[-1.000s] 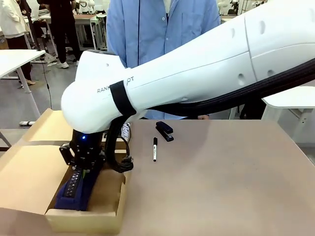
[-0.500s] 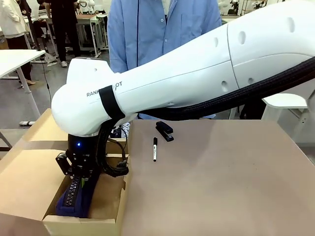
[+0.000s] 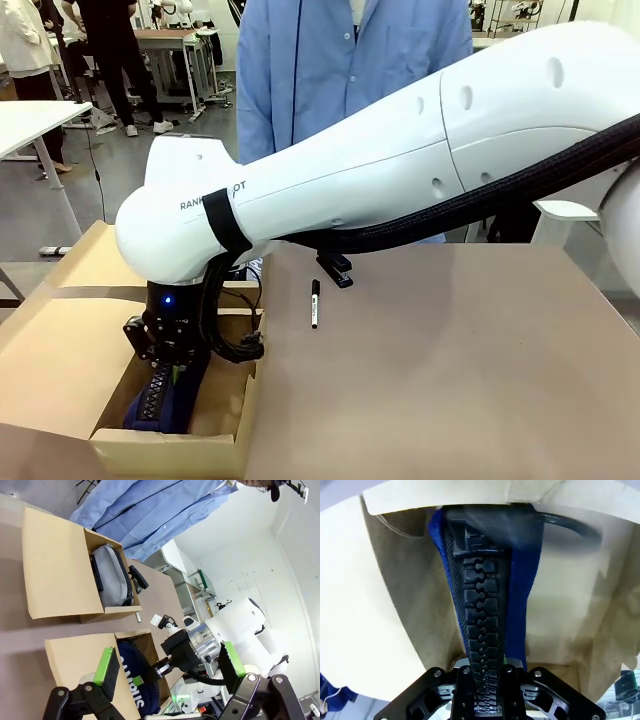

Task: Place items inside the box.
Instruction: Pick up a Pencil pouch or Stapler and place it inside the Mailer Box closest to the robot.

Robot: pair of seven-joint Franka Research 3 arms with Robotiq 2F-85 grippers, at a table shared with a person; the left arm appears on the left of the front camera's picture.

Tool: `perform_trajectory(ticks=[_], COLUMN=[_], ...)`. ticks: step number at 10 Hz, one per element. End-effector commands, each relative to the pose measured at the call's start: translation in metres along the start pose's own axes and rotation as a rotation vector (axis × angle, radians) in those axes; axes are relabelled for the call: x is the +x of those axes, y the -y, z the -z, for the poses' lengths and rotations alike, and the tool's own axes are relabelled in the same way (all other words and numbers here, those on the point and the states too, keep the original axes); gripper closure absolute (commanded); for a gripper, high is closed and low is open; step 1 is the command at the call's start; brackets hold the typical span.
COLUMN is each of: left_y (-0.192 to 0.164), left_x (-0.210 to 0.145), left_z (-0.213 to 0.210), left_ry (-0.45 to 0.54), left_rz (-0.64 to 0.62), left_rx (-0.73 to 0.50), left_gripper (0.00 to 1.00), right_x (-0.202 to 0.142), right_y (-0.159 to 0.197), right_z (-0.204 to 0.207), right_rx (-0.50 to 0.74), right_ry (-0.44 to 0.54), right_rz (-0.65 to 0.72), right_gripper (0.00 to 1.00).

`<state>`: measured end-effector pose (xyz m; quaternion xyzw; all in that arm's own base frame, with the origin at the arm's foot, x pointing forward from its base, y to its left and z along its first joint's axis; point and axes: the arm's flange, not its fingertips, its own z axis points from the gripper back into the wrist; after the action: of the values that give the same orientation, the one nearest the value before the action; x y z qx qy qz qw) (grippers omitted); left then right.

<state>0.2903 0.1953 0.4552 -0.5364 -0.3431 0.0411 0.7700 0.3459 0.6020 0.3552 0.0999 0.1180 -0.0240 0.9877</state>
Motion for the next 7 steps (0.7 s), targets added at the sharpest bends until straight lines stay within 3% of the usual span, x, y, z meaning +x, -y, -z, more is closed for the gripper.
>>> perform_trajectory(ticks=[1, 2, 3, 4, 6, 7], left_y=[0.0014, 0.0014, 0.0014, 0.0014, 0.0014, 0.0014], left_x=[0.0004, 0.0004, 0.0004, 0.0004, 0.0004, 0.0004], left_z=[0.0004, 0.0004, 0.0004, 0.0004, 0.0004, 0.0004], left_ry=[0.019, 0.019, 0.019, 0.019, 0.019, 0.019], left_rz=[0.02, 0.02, 0.02, 0.02, 0.02, 0.02], left_rx=[-0.021, -0.021, -0.021, -0.021, -0.021, -0.021], left_gripper=[0.0, 0.0, 0.0, 0.0, 0.0, 0.0], right_x=[0.0025, 0.0024, 0.0025, 0.0023, 0.0015, 0.0016], right_y=[-0.0035, -0.0034, -0.0031, -0.0032, -0.0033, -0.0028], right_z=[0.0005, 0.0003, 0.0003, 0.0004, 0.0, -0.001], right_rx=[-0.006, -0.011, -0.011, -0.016, -0.02, -0.019], right_ry=[0.015, 0.009, 0.002, -0.005, -0.006, -0.004], right_rz=[-0.034, -0.039, -0.039, -0.042, -0.044, -0.045], right_gripper=[0.92, 0.92, 0.74, 0.38, 0.0, 0.0])
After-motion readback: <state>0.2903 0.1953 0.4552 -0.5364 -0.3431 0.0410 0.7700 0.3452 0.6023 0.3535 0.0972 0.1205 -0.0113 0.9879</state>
